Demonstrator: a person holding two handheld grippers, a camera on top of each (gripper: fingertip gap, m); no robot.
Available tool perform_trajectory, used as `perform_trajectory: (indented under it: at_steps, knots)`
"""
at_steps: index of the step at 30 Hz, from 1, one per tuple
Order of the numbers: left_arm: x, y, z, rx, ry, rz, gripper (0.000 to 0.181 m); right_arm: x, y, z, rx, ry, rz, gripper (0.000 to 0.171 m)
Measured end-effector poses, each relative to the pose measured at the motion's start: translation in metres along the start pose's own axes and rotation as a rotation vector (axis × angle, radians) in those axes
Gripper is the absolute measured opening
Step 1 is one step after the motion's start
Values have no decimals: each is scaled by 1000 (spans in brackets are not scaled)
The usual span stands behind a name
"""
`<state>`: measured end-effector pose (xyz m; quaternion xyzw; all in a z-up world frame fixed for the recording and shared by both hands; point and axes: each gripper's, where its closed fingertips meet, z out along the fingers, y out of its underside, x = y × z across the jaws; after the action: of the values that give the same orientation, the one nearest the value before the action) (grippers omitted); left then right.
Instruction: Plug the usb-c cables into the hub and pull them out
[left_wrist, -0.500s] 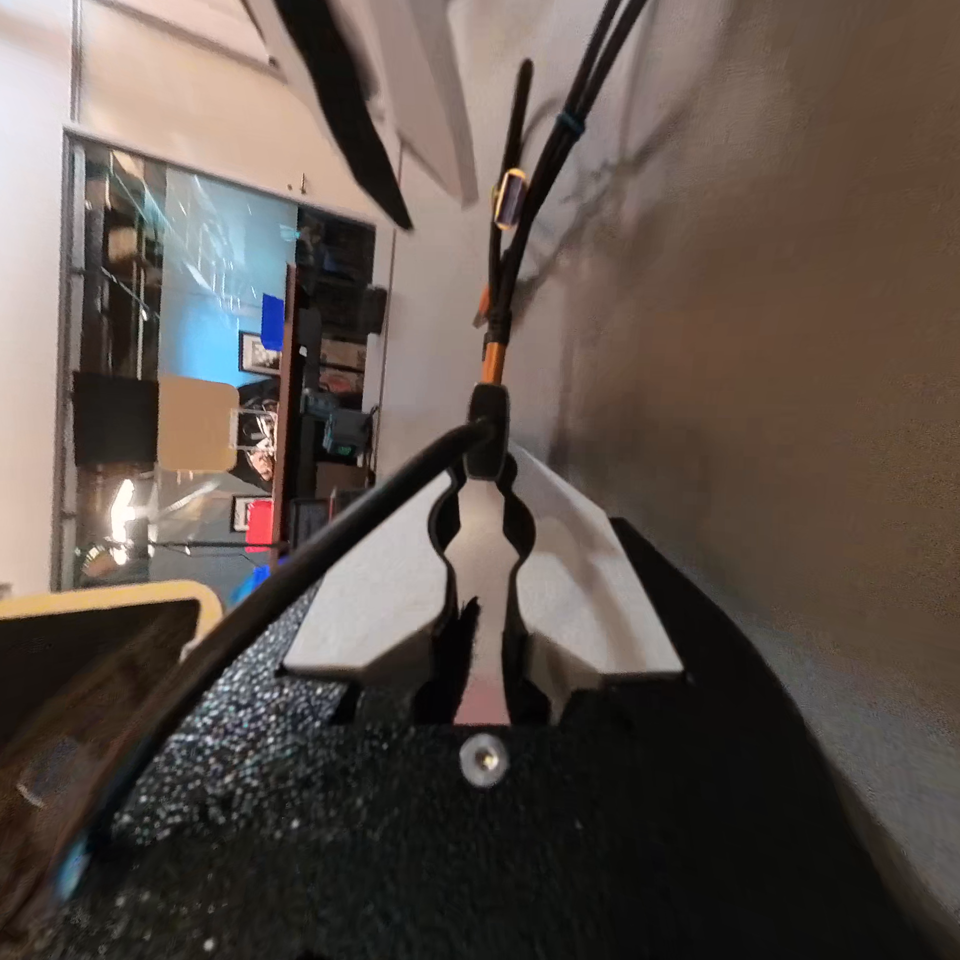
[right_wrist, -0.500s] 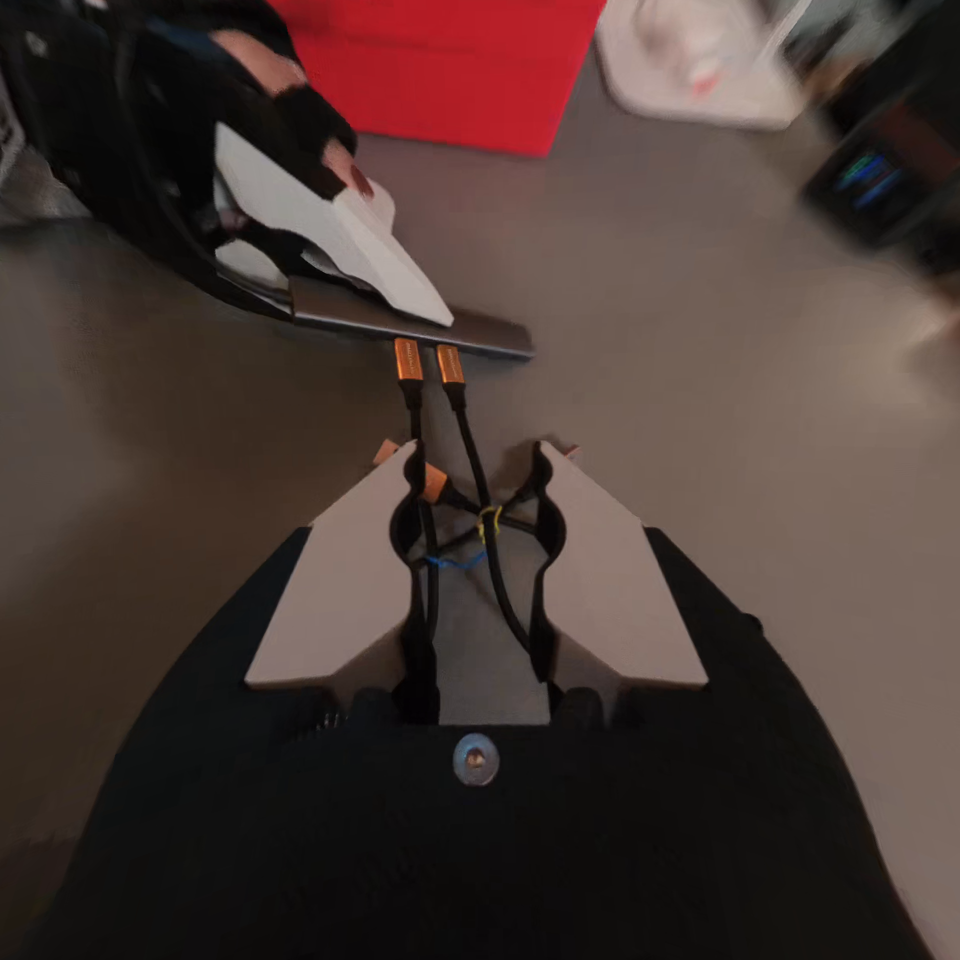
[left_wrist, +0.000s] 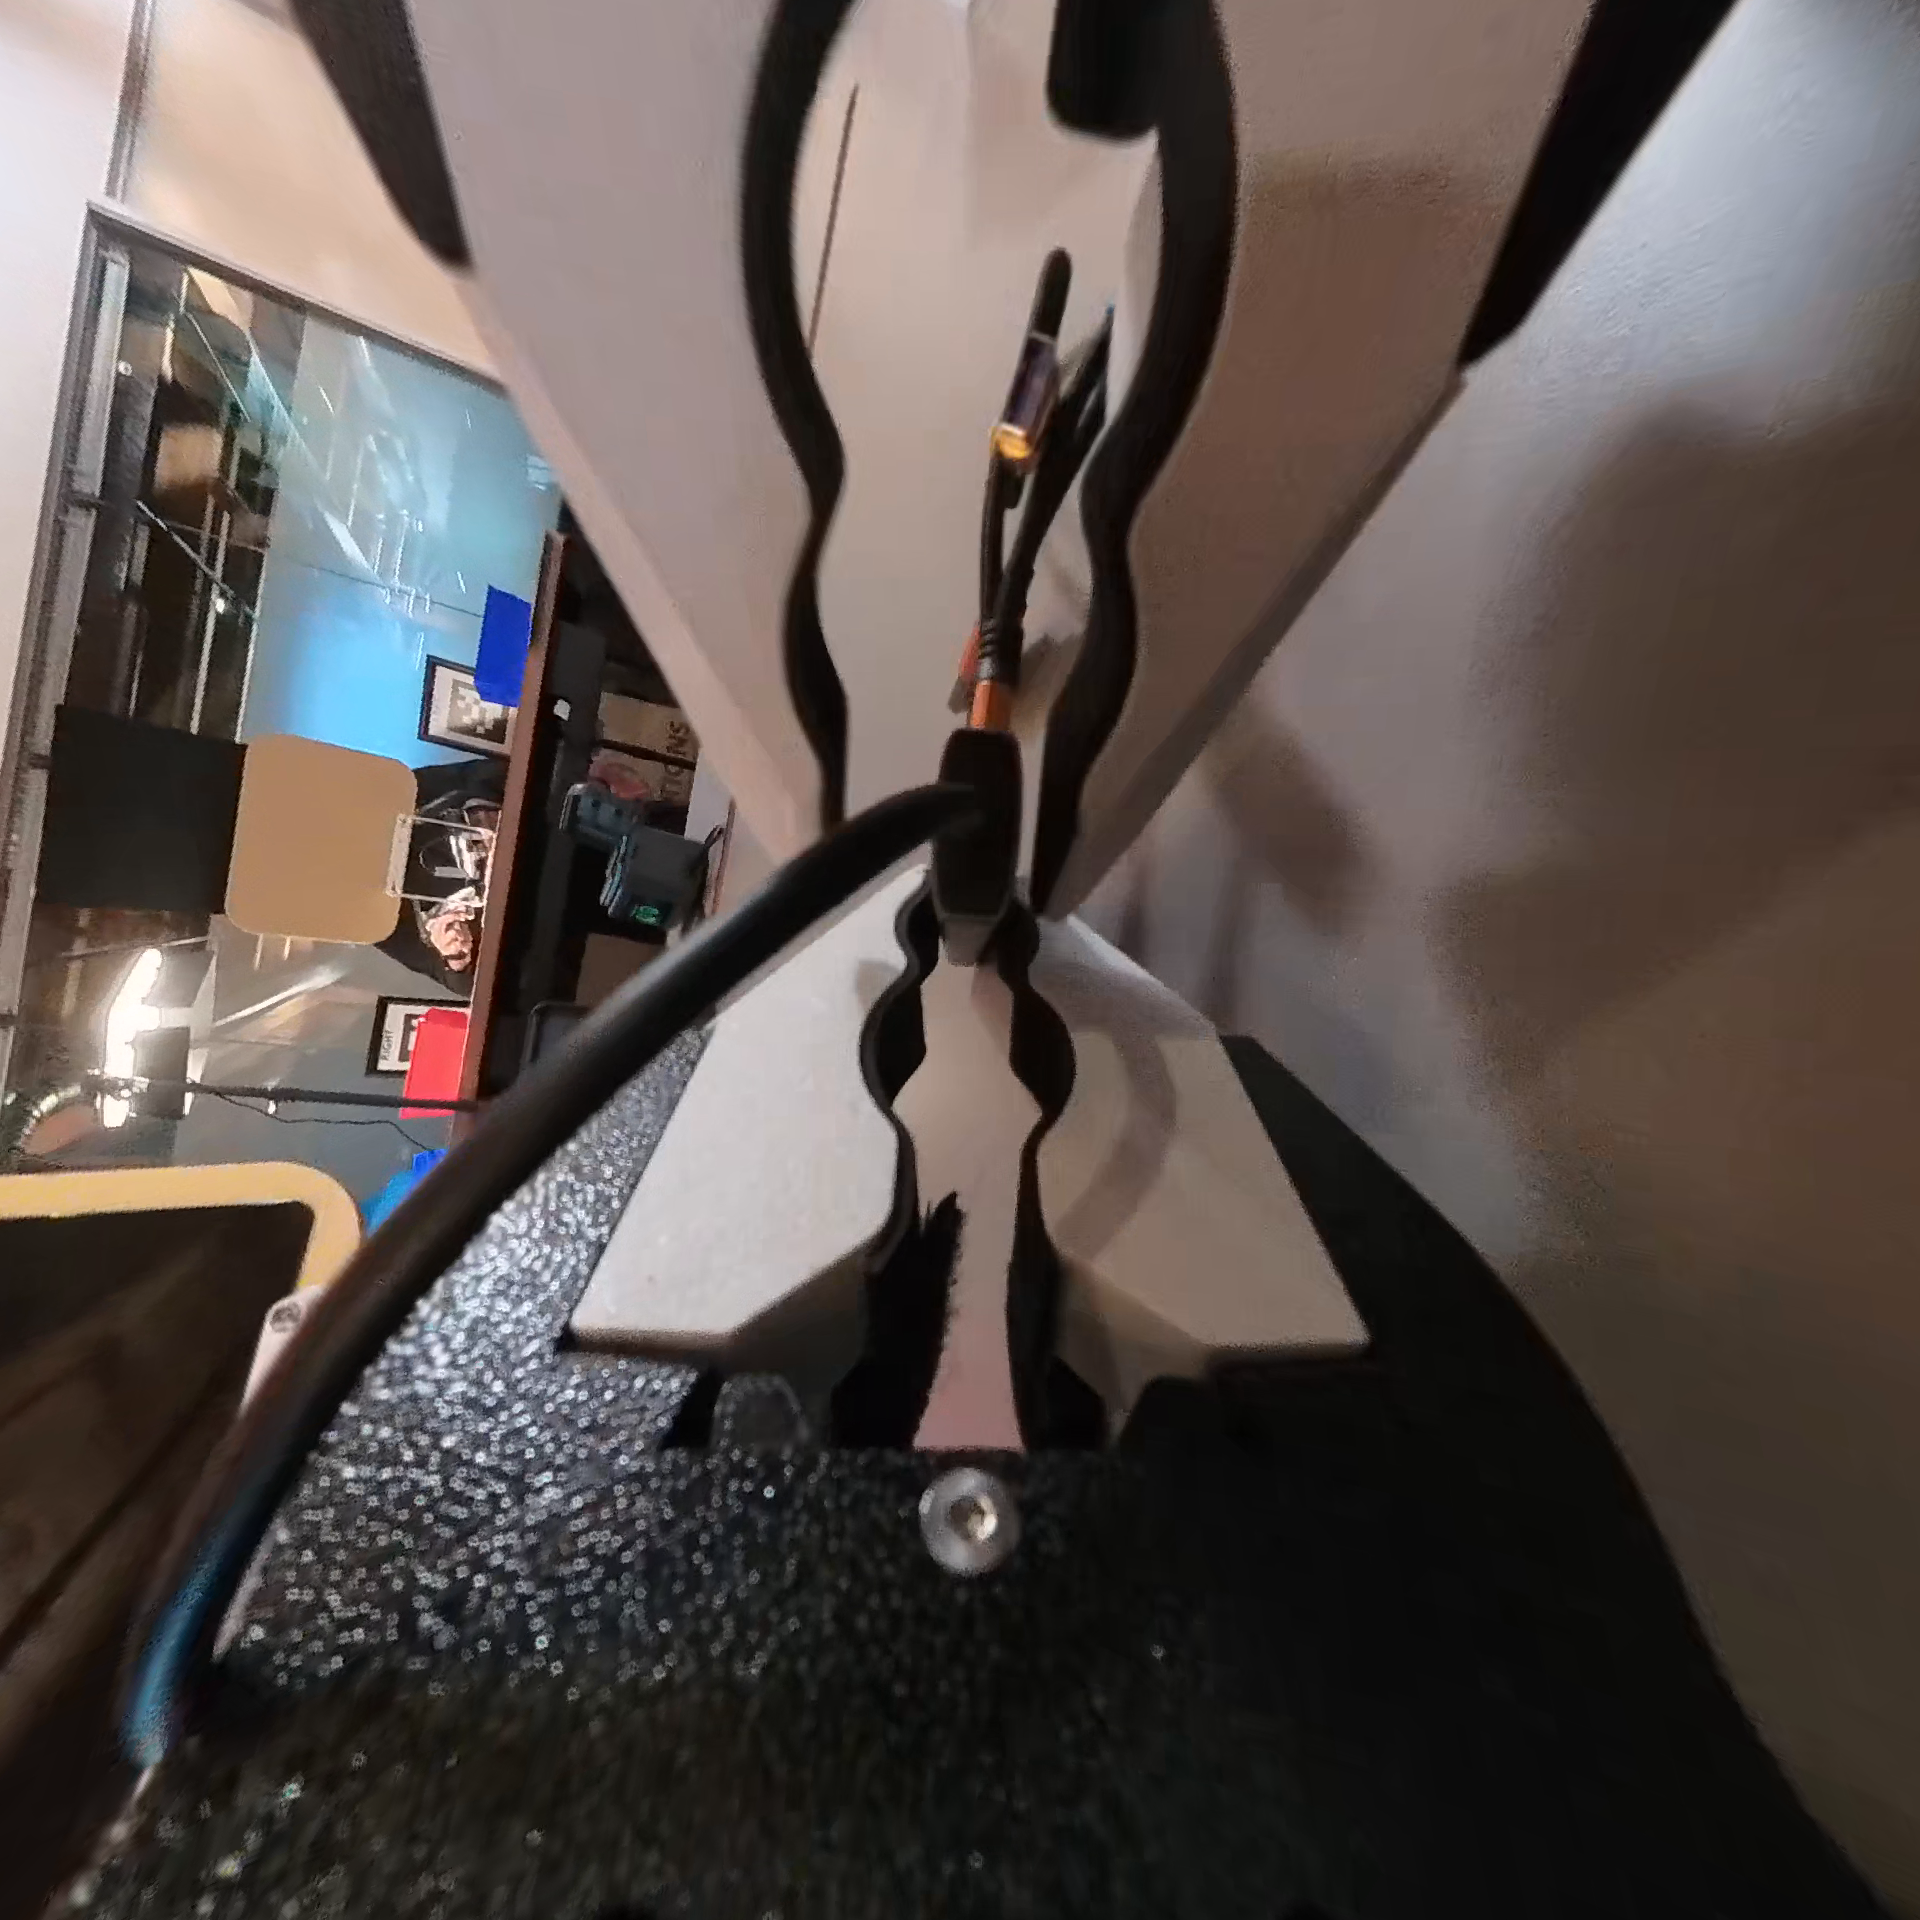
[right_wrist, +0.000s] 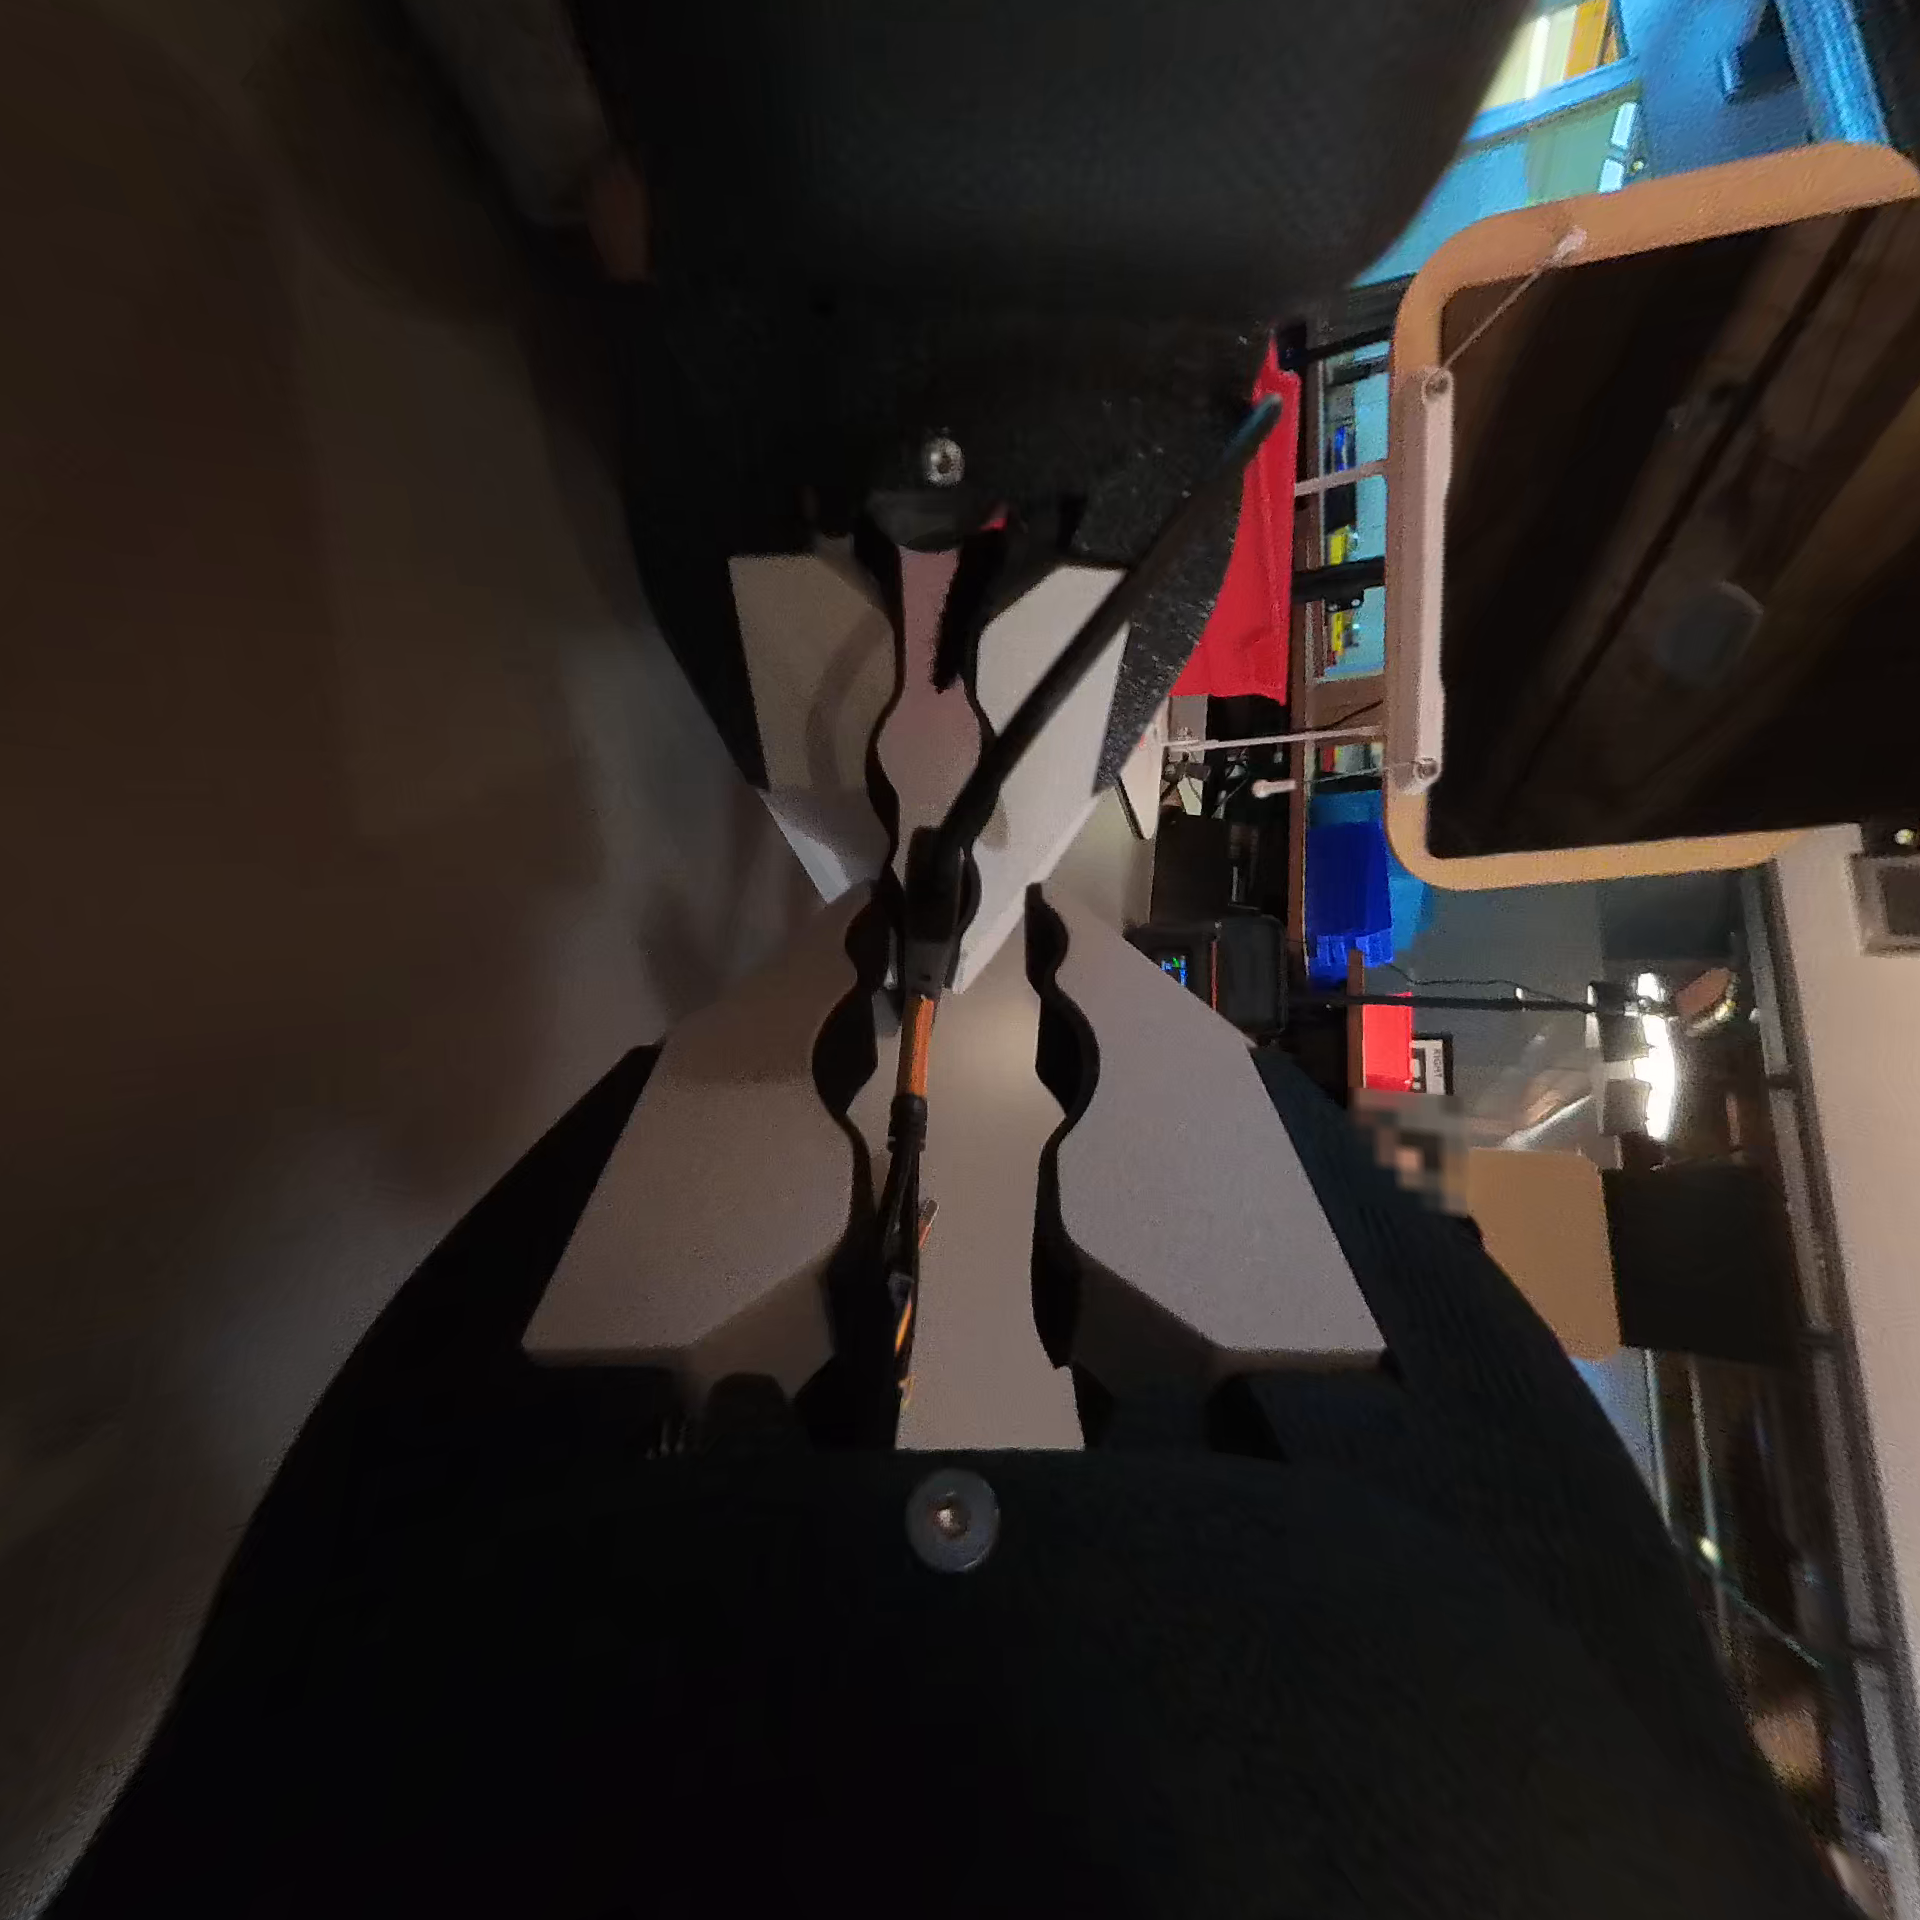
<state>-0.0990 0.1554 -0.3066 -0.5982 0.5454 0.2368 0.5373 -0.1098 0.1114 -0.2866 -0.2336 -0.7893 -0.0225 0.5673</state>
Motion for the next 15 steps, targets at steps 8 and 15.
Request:
perform_trajectory:
  at_steps: [8, 15]
  knots:
    - [-22, -20, -1, 83, -101, -104, 43, 5, 10, -8, -26, 40, 3, 9]
    - [-48, -26, -21, 248, -164, -291, 36, 81, 58, -56, -67, 258, 343, 8]
